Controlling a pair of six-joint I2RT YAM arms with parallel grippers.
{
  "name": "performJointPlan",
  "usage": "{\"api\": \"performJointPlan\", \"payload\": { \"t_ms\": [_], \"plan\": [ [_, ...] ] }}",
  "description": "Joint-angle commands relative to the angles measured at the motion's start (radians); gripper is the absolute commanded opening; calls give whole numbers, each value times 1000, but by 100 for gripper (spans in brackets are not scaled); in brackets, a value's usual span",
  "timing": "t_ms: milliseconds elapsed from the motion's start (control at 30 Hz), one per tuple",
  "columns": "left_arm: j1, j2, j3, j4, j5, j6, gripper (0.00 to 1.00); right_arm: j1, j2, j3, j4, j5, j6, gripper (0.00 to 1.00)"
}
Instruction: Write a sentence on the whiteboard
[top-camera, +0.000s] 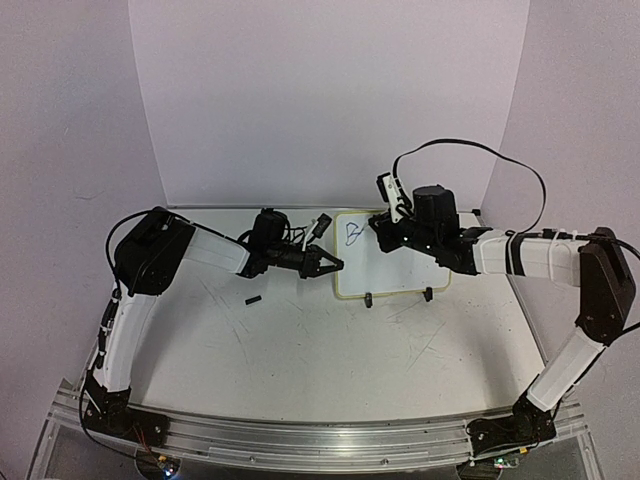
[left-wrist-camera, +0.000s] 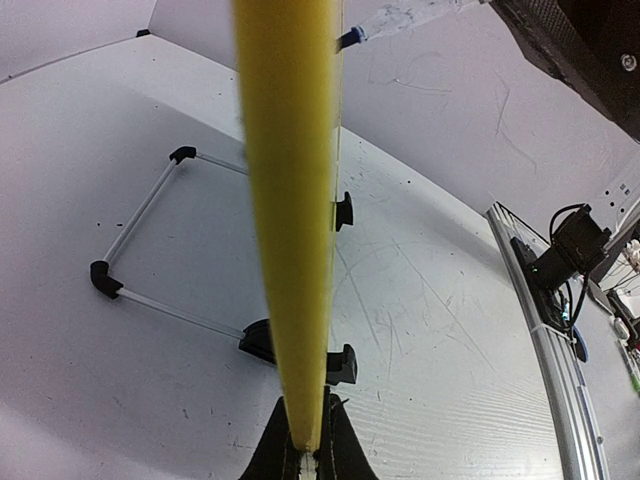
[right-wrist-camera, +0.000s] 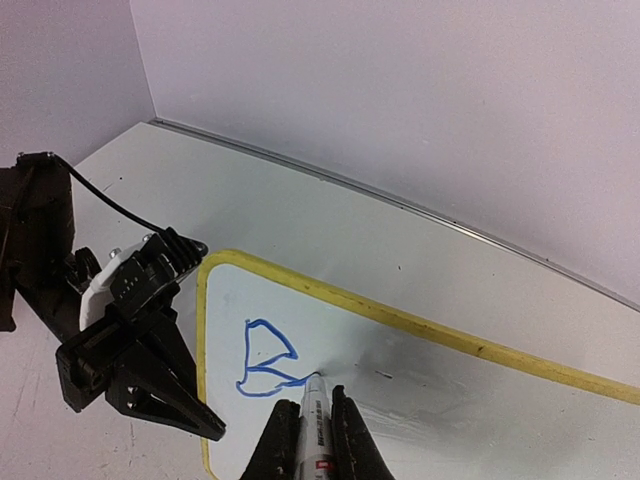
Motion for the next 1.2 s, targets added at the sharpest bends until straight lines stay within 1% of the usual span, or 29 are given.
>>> {"api": "performJointPlan", "payload": {
  "t_ms": [0, 167, 200, 367, 633, 1167],
  "plan": [
    [-6, 6, 2, -121, -56, 76, 0, -10, -36, -10, 43, 31, 16, 0],
    [-6, 2, 1, -123, -59, 79, 0, -7, -51, -40, 40, 29, 16, 0],
    [-6, 4, 2, -125, -59, 80, 0, -7, -55, -47, 40, 21, 47, 0],
    [-6, 5, 6, -126, -58, 78, 0, -7, -58, -70, 39, 10, 61, 0],
    [-6, 9, 7, -130, -57, 78, 0, -8, -44, -73, 39, -17, 71, 0],
    [-6, 7, 8, -136, -55, 81, 0, -8, -30, -93, 36, -14, 86, 0]
  ]
}}
